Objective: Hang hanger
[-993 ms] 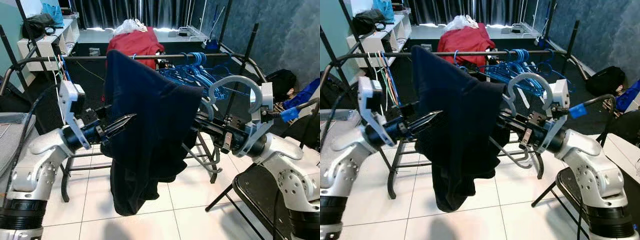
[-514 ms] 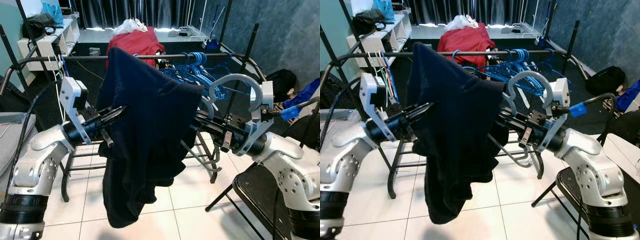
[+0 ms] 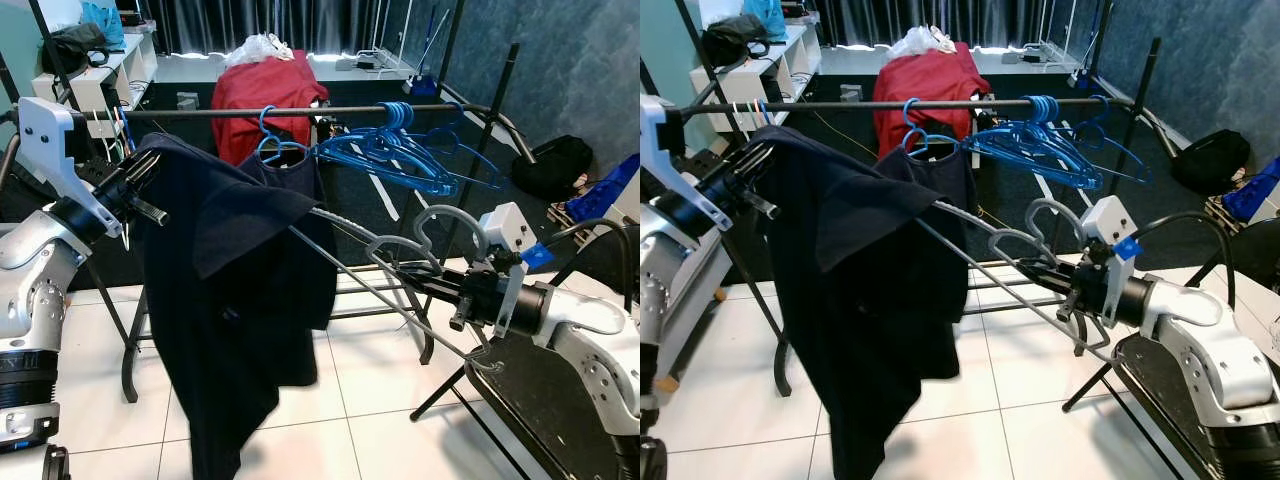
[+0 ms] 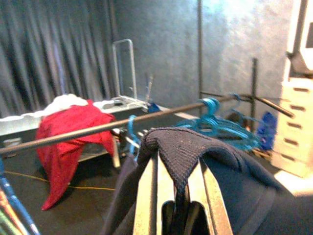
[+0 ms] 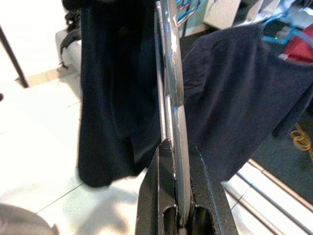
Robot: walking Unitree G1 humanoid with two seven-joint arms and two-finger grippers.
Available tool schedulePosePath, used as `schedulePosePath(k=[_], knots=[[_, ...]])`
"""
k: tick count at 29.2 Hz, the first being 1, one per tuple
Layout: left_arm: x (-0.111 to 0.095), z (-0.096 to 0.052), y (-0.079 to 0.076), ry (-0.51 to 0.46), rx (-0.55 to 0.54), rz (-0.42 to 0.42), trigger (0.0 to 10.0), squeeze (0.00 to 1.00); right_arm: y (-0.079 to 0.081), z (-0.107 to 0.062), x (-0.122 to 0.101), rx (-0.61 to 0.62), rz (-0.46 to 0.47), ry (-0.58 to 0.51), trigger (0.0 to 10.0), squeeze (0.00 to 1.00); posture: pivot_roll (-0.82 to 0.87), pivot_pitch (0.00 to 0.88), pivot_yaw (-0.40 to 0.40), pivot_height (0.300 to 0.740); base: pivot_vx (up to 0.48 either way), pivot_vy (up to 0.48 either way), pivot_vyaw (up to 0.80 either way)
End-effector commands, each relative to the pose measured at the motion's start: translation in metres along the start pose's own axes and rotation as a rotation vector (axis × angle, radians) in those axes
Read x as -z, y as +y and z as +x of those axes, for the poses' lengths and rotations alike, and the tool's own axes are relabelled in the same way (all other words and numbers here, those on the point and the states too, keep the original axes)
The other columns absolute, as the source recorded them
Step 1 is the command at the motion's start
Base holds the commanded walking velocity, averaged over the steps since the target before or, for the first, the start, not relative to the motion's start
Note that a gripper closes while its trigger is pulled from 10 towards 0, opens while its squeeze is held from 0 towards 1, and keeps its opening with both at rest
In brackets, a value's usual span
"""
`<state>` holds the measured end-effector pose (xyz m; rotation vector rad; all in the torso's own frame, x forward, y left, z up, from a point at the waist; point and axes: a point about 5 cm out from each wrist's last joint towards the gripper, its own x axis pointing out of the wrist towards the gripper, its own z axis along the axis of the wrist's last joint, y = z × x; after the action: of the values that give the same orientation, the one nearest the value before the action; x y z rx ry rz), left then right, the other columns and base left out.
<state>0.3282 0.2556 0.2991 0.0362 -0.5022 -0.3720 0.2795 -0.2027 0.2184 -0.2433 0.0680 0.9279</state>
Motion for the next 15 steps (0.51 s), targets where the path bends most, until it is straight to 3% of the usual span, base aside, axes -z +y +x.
schedulePosePath(k=[1,3,4,5,6,11,12,13,14,15], knots=[[-0.015,0.001,0.009,-0.064,-0.063,0.027,0.0,0.0,0.003,-0.003,0.003,-0.014,0.005,0.027,0.0,0.0,-0.02,0.049,-0.015,0.74,0.0,0.0,0.0],[-0.014,0.002,0.013,-0.062,-0.099,0.033,0.0,0.0,0.008,-0.004,0.002,-0.049,0.01,0.016,0.0,0.0,-0.02,0.049,-0.015,0.74,0.0,0.0,0.0],[-0.011,0.003,0.014,-0.056,-0.123,0.031,0.8,0.0,0.012,-0.005,0.0,-0.083,0.02,0.001,0.0,0.0,-0.02,0.049,-0.015,0.74,0.0,0.0,0.0],[-0.011,0.003,0.014,-0.056,-0.123,0.031,0.8,0.0,0.012,-0.005,0.0,-0.083,0.02,0.001,0.0,0.0,-0.02,0.049,-0.015,0.74,0.0,0.0,0.0],[-0.006,0.006,0.015,-0.039,-0.17,0.025,2.5,0.0,0.021,-0.006,-0.001,-0.151,0.036,-0.008,0.0,0.0,-0.03,0.052,-0.014,0.74,0.0,0.0,0.0],[0.003,0.008,0.015,-0.012,-0.235,0.016,2.5,0.0,0.032,-0.008,-0.003,-0.238,0.069,-0.037,0.0,0.0,-0.03,0.055,-0.015,0.74,0.0,0.0,0.0],[0.014,0.006,0.014,0.034,-0.264,0.034,3.4,0.0,0.022,-0.01,-0.009,-0.165,0.094,-0.124,0.0,0.0,-0.03,0.062,-0.013,0.74,0.0,0.0,0.0],[0.025,0.003,0.015,0.094,-0.293,0.071,3.3,0.0,0.008,-0.013,-0.013,-0.058,0.102,-0.207,0.0,0.0,-0.03,0.062,-0.013,0.74,0.0,0.0,0.0],[0.025,0.003,0.015,0.094,-0.293,0.071,3.3,0.0,0.008,-0.013,-0.013,-0.058,0.102,-0.207,0.0,0.0,-0.03,0.062,-0.013,0.74,0.0,0.0,0.0],[0.034,-0.001,0.016,0.138,-0.321,0.091,3.5,0.0,-0.005,-0.016,-0.014,0.04,0.135,-0.267,1.6,0.0,-0.03,0.064,-0.013,0.74,0.0,0.0,0.0]])
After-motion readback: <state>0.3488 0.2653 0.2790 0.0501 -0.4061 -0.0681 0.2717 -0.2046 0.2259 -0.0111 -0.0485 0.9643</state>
